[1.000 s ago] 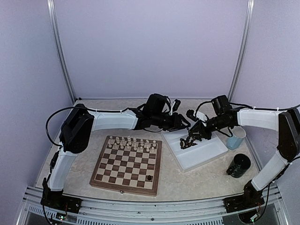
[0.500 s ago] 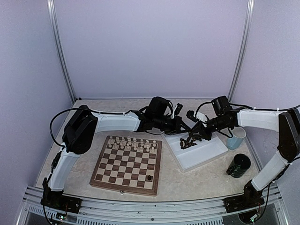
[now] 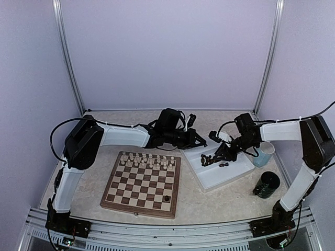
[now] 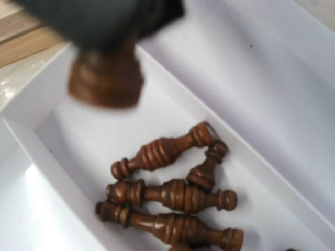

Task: Set up the chess pieces on the board
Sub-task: Pick up the pawn from the chess pile, then place the pawn on b7.

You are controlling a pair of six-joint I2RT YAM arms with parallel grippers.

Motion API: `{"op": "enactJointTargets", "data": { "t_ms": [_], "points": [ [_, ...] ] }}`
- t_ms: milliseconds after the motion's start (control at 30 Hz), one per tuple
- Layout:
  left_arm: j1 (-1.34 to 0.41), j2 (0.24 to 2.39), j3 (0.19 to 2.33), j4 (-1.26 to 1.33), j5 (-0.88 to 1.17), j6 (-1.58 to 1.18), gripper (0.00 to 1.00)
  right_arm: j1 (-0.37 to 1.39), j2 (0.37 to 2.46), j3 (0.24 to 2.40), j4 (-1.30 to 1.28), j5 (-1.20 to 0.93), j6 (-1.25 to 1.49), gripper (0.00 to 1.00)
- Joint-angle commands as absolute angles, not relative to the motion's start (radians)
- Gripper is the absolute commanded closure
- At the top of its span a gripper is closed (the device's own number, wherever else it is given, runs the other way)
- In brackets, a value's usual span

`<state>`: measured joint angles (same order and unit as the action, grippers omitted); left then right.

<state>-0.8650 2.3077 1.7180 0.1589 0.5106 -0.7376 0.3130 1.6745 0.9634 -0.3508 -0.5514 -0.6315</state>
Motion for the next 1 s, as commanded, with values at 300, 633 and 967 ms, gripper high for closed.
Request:
{"op": "enactJointTargets", "data": {
  "t_ms": [300,633,967],
  "points": [
    [-0.891,1.933,1.493,-0.081,0.210,-0.406,1.00,0.294,1.644,0.978,-0.347,-0.552,-0.604,0.60],
    [-1.025,1.532,1.072,-0.216,-0.076,-0.145,1.00,0.283,1.632,0.986,-0.339,-0.543,-0.597,0.56],
    [-1.119,1.532,0.950,-0.218,-0.165,-0.128,1.00,0.282,1.635,0.994,-0.348,-0.549,-0.592,0.55]
  ]
}}
